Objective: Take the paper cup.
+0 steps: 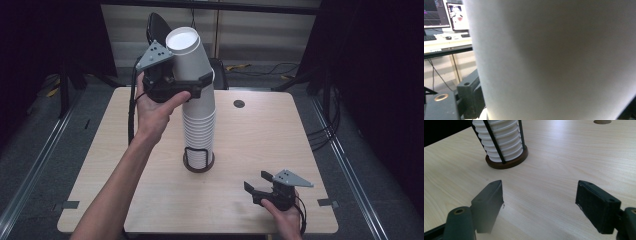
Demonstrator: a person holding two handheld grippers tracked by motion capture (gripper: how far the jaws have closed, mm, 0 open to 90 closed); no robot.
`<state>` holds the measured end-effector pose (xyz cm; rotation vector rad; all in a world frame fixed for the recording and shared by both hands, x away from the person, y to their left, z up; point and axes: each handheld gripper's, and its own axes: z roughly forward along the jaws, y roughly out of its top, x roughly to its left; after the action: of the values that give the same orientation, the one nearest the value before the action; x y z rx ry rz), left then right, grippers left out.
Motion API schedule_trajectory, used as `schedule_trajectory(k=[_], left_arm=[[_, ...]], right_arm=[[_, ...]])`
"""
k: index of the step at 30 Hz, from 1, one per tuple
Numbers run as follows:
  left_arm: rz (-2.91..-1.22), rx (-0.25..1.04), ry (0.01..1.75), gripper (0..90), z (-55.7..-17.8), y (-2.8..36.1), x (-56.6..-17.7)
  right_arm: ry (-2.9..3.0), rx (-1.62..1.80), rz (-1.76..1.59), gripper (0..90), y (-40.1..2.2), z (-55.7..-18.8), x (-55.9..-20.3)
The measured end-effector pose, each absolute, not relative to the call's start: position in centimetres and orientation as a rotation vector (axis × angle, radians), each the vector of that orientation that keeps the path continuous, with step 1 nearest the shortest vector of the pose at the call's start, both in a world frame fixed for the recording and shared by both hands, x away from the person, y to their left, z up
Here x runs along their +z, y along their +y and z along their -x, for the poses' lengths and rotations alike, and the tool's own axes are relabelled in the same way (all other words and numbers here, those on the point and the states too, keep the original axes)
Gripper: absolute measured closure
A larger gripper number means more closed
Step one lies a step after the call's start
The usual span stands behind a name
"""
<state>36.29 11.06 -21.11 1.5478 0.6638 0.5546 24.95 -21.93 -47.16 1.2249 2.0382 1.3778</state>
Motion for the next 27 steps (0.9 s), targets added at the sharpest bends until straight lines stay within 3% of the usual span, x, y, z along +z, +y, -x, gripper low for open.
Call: schedule_trajectory(k=[27], left_arm=[[-1.553, 0.570, 0.605, 10.5, -34.5, 12.7, -19.8]], right_arm=[[2.059, 1.377, -1.220, 21.3, -21.6, -24.9, -47.2]])
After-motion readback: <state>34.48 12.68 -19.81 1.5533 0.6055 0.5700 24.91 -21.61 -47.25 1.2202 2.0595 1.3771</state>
